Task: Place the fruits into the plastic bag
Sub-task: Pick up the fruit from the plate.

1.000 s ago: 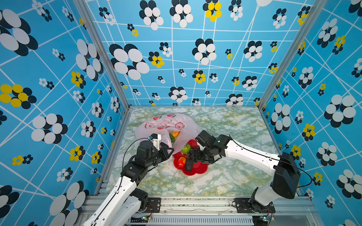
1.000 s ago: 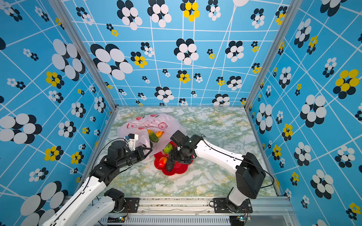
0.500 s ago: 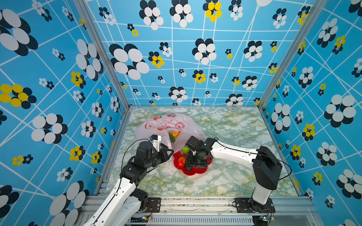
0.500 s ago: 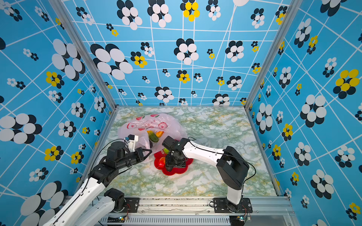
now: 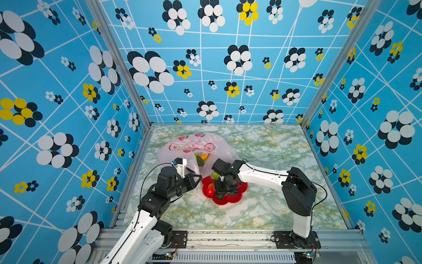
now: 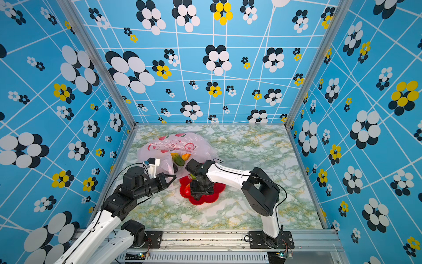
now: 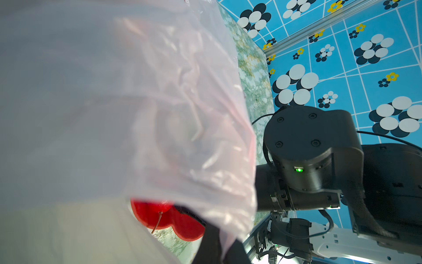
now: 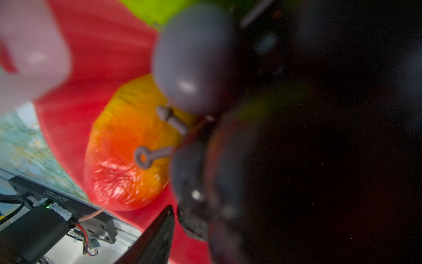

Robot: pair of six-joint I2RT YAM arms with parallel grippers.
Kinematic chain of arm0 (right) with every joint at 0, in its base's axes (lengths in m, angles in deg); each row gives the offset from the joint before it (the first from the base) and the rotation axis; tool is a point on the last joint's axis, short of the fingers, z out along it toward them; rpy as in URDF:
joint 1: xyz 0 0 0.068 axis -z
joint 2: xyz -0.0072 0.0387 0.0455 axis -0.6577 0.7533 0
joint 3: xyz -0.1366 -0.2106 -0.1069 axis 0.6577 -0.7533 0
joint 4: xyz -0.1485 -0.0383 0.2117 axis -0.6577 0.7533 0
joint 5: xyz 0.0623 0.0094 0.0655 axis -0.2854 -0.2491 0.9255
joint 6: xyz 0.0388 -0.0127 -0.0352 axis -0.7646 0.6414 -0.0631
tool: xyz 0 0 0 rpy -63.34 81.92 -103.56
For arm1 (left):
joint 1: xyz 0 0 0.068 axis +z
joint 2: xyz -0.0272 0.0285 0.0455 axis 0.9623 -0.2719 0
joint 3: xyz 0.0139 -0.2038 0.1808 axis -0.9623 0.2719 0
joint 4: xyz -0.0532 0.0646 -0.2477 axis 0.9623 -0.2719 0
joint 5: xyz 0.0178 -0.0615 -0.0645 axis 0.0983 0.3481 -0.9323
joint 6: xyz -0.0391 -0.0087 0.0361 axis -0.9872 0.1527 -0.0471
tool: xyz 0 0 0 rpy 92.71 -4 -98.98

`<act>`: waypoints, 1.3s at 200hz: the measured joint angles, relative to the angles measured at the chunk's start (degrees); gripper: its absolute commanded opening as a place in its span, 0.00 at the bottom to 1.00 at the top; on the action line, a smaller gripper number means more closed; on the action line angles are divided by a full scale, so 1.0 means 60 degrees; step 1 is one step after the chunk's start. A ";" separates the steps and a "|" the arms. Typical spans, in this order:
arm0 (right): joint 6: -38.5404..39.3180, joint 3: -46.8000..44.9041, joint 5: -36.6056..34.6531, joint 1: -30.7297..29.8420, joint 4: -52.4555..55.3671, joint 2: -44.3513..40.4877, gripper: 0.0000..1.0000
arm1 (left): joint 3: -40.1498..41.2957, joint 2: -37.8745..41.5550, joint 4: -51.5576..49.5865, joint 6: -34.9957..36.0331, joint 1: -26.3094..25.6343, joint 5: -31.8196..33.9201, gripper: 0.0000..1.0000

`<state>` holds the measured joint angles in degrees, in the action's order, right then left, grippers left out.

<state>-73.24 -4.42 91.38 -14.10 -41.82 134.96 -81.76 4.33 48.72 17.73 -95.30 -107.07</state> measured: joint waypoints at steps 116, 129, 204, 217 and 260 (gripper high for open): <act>0.0200 0.0000 0.0007 0.0000 0.0033 0.0080 0.44 | 0.0033 -0.0047 0.0000 -0.0029 0.0000 -0.0004 0.00; 0.0204 -0.0004 0.0007 0.0000 0.0047 0.0055 0.43 | 0.0033 -0.0040 0.0000 -0.0029 0.0000 -0.0007 0.00; 0.0175 -0.0117 0.0004 0.0000 0.0164 -0.0426 0.40 | 0.0040 -0.0058 0.0011 -0.0033 0.0000 -0.0011 0.00; 0.0127 -0.0120 0.0011 0.0000 0.0160 -0.0452 0.40 | 0.0040 -0.0062 0.0011 -0.0029 0.0000 -0.0011 0.00; -0.0066 -0.0342 0.0204 0.0000 -0.0018 -0.0780 0.39 | 0.0040 -0.0062 0.0011 -0.0029 0.0000 -0.0007 0.00</act>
<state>-73.63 -6.48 92.60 -14.10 -41.93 130.29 -81.52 3.96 48.78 17.56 -95.30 -107.11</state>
